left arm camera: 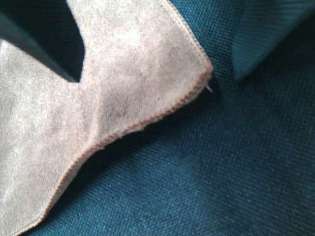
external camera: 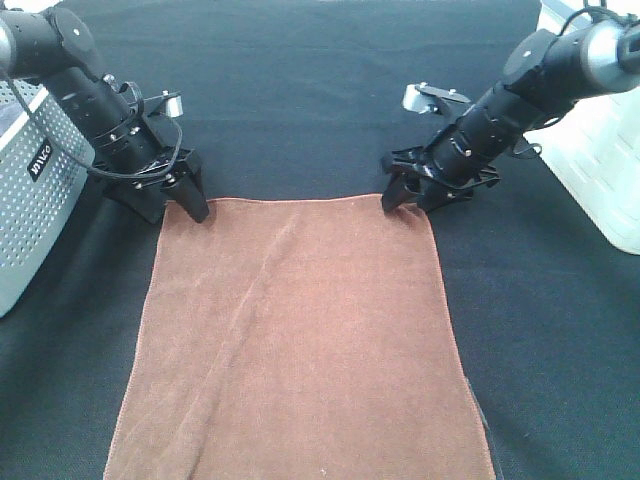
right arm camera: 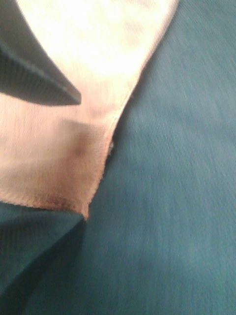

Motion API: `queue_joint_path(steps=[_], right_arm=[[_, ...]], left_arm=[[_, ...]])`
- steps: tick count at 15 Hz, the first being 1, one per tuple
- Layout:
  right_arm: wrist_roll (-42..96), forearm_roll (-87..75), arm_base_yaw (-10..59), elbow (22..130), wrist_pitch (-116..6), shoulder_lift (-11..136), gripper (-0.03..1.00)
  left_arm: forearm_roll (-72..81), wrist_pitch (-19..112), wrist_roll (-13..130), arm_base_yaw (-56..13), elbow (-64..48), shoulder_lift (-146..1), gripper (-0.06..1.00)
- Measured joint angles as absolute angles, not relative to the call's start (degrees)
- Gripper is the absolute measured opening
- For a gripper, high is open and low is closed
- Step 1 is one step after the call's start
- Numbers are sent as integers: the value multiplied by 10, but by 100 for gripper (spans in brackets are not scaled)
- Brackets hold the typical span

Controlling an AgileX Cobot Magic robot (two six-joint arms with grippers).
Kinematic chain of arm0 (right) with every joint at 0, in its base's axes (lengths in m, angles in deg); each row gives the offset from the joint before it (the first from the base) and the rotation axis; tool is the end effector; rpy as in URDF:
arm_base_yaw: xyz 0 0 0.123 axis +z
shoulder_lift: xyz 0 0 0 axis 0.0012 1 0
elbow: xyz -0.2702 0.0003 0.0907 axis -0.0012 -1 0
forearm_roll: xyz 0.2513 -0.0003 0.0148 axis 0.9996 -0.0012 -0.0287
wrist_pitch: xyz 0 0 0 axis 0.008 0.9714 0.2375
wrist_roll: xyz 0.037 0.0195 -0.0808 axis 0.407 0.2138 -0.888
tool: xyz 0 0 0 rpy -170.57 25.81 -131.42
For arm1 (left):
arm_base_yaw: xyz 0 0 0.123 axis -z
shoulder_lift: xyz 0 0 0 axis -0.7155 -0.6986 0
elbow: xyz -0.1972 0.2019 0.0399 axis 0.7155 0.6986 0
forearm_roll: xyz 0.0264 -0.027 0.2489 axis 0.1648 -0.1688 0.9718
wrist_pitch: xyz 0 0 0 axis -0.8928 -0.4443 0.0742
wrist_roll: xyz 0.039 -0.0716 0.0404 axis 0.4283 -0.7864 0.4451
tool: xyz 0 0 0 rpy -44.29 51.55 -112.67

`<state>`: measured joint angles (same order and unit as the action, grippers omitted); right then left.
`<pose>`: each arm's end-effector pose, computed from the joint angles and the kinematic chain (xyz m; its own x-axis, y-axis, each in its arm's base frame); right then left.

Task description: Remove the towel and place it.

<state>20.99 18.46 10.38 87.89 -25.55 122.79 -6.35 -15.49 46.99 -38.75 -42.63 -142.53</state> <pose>0.4523 0.1132 0.0884 -0.9152 -0.2115 -0.3429 -0.3201 0.8987 0.2999 0.4828 -0.0937 0.0990 -0.9425 0.3105 -0.1238 0.3343 0.8696 -0.3634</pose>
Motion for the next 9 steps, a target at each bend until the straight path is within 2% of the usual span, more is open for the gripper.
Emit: queue_joint_path(steps=[3,7,8,9], right_arm=[[224,186,105,879,-257,1230,47],[226,186,105,879,-261,1234,20],[226,186,105,879,-263,1234,13],[226,185,105,879,-264,1234,7]], left_arm=[[-66,-144,469,-385,-427,-1429,59],[-84,-126,469,-381,-426,-1437,13],[-85,-126,469,-380,-426,-1438,4],[-86,-126,471,-380,-426,-1439,1]])
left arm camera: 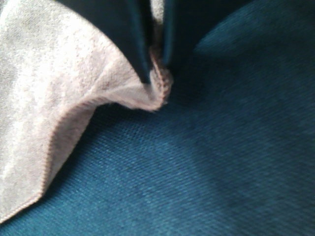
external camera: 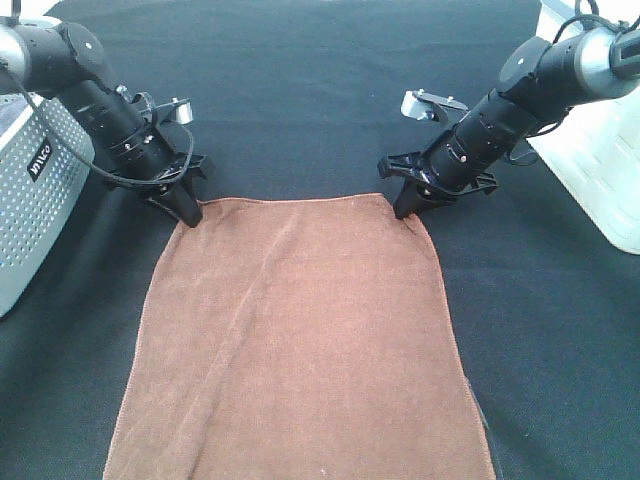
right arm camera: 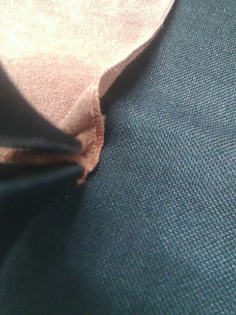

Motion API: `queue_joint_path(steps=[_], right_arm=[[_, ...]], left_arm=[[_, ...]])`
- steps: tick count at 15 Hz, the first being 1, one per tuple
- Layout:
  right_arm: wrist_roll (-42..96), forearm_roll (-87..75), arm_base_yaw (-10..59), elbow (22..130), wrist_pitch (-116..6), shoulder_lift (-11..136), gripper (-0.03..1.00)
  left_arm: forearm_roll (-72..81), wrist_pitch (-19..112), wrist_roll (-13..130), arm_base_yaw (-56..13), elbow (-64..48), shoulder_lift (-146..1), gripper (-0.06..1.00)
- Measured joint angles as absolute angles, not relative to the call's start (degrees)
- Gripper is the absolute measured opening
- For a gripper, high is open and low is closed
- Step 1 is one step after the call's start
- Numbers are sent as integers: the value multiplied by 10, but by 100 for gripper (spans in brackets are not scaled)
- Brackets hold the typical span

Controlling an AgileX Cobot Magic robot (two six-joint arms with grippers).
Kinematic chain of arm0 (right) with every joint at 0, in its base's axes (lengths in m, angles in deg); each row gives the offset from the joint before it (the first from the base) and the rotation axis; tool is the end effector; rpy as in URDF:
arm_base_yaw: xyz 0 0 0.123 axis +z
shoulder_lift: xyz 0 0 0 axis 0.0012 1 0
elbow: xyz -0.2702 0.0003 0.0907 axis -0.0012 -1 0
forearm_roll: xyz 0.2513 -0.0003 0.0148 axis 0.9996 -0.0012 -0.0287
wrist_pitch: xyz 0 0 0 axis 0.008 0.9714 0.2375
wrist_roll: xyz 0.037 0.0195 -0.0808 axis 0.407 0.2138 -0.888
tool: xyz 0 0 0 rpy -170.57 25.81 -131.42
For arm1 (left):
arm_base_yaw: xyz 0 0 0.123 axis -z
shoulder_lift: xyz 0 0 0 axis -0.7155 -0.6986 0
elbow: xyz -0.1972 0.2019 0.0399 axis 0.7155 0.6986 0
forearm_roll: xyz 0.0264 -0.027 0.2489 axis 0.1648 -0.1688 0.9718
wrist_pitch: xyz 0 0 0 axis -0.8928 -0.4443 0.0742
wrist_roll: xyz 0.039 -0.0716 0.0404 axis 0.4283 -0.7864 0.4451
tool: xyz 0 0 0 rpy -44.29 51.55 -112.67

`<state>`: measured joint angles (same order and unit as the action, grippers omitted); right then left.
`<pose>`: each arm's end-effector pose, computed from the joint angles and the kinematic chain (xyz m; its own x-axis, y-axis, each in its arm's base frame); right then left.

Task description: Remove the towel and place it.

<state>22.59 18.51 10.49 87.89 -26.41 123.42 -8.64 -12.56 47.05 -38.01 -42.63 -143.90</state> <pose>0.4530 0.1137 0.0835 -0.9239 -0.1830 -0.3359 -0.2906 0.9068 0.3053 0.4857 -0.1026 0.0884 -0.9467 0.2849 -0.1506 0.3215 0.8659 -0.3832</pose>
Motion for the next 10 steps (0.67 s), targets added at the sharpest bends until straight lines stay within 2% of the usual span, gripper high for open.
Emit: queue_joint_path(steps=[1,2,5,10], right_arm=[[226,184,105,879,-265,1235,1],[230,182,105,879,-268,1235,0],[234,171,108,881,-285,1230,0],[283,77,107,996,-329,1232,0]], left_arm=[[-89,-124,471,-380,-426,-1439,1],[-89,-123,471,-380,-426,-1439,1],[-79,-107,471,-377,-469,-1450,1],[-76,-40,471,-375,-554,-1453,1]])
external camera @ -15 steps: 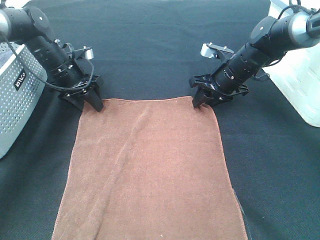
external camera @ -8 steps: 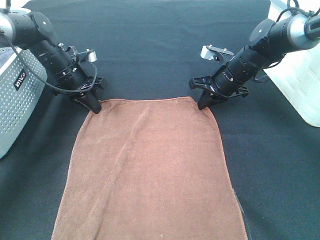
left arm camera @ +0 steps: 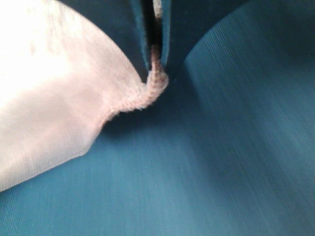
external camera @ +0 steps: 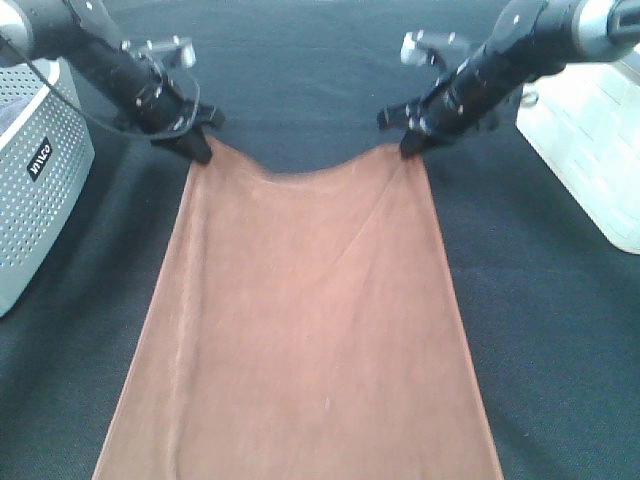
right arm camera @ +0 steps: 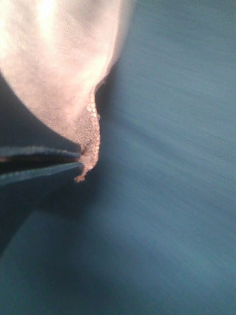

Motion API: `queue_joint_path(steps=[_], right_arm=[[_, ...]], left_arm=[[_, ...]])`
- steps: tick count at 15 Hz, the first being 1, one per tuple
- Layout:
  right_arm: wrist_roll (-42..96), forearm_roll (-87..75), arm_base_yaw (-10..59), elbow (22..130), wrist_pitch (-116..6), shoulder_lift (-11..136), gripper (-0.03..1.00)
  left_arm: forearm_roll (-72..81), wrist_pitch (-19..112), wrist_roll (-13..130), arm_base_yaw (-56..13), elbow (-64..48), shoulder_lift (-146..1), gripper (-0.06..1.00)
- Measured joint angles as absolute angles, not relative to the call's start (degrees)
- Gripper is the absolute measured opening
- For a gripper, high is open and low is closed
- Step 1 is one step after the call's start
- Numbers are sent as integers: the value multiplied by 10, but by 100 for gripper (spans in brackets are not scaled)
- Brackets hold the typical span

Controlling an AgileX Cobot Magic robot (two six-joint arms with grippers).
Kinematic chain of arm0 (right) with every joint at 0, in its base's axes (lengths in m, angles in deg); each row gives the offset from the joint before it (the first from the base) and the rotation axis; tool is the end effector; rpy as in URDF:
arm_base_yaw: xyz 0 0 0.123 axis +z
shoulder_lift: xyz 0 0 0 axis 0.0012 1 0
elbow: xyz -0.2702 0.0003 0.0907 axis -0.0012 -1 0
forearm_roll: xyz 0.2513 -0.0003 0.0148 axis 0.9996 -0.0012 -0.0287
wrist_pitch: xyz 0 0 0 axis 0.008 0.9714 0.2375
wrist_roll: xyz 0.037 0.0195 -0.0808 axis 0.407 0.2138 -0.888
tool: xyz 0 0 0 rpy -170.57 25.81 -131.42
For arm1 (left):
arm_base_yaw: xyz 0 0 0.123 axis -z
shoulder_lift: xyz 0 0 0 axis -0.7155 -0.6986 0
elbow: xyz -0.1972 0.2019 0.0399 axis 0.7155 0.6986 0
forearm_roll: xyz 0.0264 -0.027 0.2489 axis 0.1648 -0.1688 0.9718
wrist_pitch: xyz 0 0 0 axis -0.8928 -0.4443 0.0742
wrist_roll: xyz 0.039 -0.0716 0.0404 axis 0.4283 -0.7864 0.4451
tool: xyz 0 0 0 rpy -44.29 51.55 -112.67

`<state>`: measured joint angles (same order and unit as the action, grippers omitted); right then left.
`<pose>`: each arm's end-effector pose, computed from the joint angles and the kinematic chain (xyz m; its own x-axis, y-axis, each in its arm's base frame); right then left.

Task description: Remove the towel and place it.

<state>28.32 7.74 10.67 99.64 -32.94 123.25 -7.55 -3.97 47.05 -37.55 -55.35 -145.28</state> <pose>0.4996 0.1112 0.1391 -0.7885 -0.1987 -0.5820 -0.3293 0.9357 0.1268 0.5293 -0.1084 0.1363 -0.8571 0.2384 -0.4567 0.3883 0.8815 -0.2686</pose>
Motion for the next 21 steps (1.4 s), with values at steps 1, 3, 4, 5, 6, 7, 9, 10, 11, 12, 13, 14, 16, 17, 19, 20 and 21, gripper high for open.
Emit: queue_joint_path(steps=[1,3,4,5,6,7,9,10,11,12,13,14,16,17,19,20,21], right_arm=[[302,59,102,1011,-349,1232,0],[314,43,88,1020,-399,1232,0],[314,42,86,1022,-423,1233,0],[314,41,84,1022,-455,1234,0],[314,41,85,1026,-485,1238,0],[314,41,85,1037,-505,1247,0],[314,41,85,1051,-513,1263,0],[314,41,85,1090,-514,1294,0],[314,41,85,1121,-517,1317,0],[314,41,85,1156,-518,1342,0],[314,41,85,1189,-519,1363,0],[314,41,85,1224,-520,1384,0],[314,41,85,1259,-520,1415,0],[314,41,85,1264,-520,1428,0],[314,41,85,1265,-524,1448,0],[314,42,85,1265,-524,1454,0],[314,45,85,1266,-524,1460,0]], left_arm=[[-76,-15,471,-375,-561,-1453,1],[-76,50,470,-375,-563,-1454,1],[-78,86,468,-375,-563,-1457,1],[-85,124,466,-375,-563,-1464,1],[-96,156,466,-374,-563,-1471,1],[-102,191,466,-371,-563,-1480,1],[-105,218,466,-369,-566,-1488,1],[-105,243,475,-362,-591,-1506,1],[-104,254,481,-358,-615,-1525,1],[-104,265,481,-355,-645,-1544,1],[-104,276,479,-353,-677,-1564,1],[-104,282,475,-353,-715,-1587,1],[-101,293,472,-353,-770,-1625,1],[-98,301,467,-353,-780,-1637,1],[-89,321,448,-353,-784,-1655,1],[-85,323,442,-353,-785,-1663,1],[-85,322,434,-353,-786,-1670,1]])
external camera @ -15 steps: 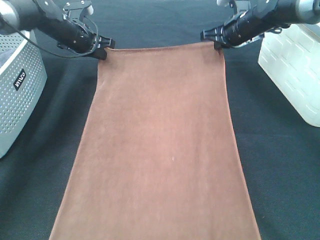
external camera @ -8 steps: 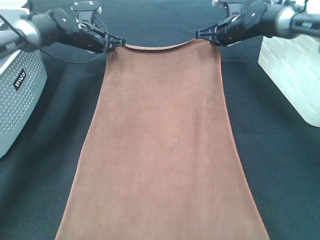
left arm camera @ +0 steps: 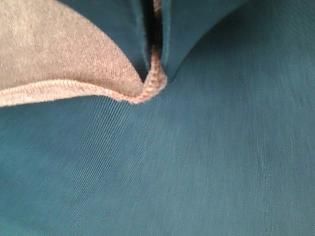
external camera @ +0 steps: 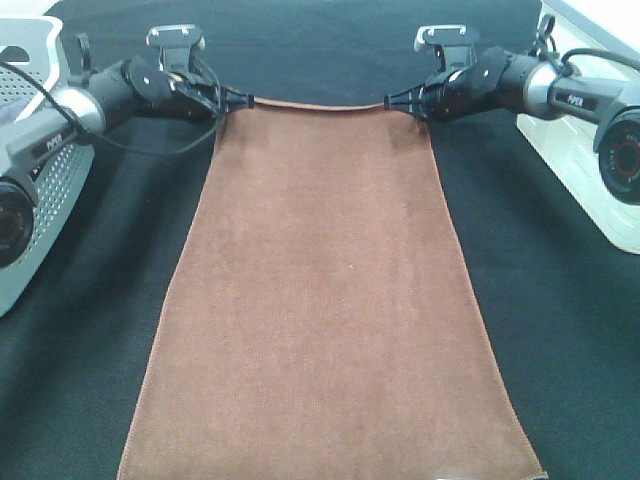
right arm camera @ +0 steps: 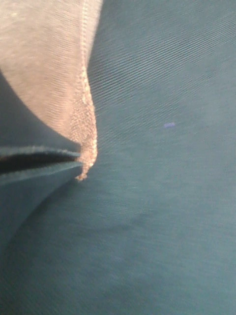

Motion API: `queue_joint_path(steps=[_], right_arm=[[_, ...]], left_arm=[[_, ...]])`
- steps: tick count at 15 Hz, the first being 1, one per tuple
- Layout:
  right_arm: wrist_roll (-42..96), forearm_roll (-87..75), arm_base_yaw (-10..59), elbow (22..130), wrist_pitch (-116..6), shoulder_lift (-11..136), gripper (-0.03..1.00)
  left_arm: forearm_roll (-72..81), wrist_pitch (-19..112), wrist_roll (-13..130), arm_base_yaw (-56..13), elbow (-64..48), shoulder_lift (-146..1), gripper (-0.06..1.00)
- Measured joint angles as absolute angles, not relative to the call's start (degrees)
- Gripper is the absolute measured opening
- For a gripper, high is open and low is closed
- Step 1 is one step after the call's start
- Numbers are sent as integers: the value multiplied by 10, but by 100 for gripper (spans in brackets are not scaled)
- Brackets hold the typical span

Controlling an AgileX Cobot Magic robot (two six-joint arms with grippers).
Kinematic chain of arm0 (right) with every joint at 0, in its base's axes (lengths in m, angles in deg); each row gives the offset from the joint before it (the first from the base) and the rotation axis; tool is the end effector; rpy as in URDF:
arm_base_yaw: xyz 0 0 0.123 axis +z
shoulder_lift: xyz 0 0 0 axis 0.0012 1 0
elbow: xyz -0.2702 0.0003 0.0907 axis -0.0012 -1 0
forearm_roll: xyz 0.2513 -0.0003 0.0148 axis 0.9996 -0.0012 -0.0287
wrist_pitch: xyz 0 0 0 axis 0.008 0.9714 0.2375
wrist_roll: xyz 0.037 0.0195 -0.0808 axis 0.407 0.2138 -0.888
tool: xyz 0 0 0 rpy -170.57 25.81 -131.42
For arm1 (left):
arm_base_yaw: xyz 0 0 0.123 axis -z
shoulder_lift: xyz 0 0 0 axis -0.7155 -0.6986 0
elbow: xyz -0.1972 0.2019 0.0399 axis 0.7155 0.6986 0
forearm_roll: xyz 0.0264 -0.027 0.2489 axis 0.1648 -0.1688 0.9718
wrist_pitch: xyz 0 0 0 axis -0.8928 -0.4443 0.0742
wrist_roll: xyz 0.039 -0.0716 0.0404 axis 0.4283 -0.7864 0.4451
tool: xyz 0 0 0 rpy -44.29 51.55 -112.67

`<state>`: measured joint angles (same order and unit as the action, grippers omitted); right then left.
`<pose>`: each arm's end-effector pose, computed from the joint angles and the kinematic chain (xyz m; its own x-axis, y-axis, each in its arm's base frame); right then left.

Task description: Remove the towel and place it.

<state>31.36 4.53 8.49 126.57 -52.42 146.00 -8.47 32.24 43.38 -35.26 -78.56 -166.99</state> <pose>0.5860 0.0928 0.0805 -0.5292 -0.0880 -0.8439 -0.2055 0.9783 0.0268 0.6005 -0.1236 0.0737 -0.5004 -0.0221 -0.8655 0.2463 0.9547 -0.1668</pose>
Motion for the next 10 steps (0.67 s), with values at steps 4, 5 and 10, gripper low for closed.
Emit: queue_joint_path(steps=[4,5,10], right_arm=[[314,63,85,1267,-527,1478,0],[312,76,85,1267,-532,1485,0],[294,89,85,1267,-599,1494,0]], left_arm=[[-81,347,417,-347,-786,-1686,1],[-81,356,417,-346,-786,-1687,1],[-81,374,417,-345,-786,-1703,1]])
